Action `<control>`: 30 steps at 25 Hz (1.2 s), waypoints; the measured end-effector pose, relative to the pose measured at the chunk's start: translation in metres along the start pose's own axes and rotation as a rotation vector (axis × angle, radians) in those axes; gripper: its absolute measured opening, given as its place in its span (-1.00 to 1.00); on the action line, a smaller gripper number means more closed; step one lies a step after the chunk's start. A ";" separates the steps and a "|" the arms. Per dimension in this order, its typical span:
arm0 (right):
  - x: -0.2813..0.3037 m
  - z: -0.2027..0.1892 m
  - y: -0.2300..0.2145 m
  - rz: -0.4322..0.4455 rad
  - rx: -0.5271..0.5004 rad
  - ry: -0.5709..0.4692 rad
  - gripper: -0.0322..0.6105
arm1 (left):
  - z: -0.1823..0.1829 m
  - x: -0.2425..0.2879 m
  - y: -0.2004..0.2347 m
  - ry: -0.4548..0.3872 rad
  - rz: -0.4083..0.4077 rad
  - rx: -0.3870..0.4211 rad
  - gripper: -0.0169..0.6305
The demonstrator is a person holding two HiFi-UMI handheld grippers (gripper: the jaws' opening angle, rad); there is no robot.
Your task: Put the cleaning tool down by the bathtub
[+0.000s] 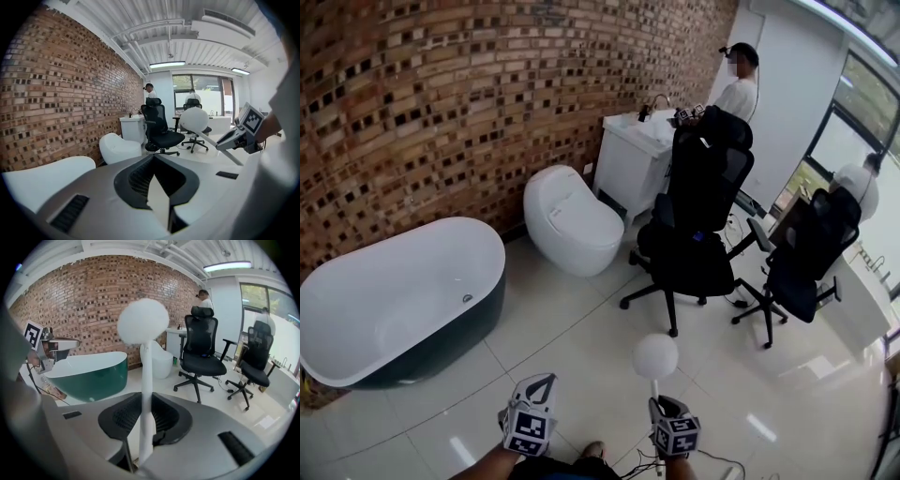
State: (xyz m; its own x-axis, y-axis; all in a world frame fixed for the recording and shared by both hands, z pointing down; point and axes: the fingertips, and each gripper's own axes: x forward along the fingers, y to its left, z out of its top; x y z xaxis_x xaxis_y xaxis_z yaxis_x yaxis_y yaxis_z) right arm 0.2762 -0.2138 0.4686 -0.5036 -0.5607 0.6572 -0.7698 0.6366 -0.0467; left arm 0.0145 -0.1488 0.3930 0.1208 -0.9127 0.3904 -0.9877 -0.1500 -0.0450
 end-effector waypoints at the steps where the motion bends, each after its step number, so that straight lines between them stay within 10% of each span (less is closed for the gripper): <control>1: -0.005 0.007 0.000 -0.003 -0.005 -0.020 -0.61 | 0.003 -0.006 0.000 -0.008 0.000 0.010 -0.93; 18: -0.005 0.098 0.059 0.070 -0.121 -0.161 -0.61 | 0.032 -0.068 0.084 -0.092 0.190 -0.054 -0.93; 30: 0.041 0.142 0.150 0.239 -0.257 -0.199 -0.61 | -0.013 -0.153 0.162 -0.071 0.444 -0.139 -0.93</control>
State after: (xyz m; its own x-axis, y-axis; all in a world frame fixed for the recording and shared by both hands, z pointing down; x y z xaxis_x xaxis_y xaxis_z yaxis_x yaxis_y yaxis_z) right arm 0.0837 -0.2167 0.3817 -0.7423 -0.4561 0.4909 -0.5109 0.8592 0.0258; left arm -0.1658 -0.0287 0.3383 -0.3151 -0.9014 0.2968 -0.9486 0.3092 -0.0679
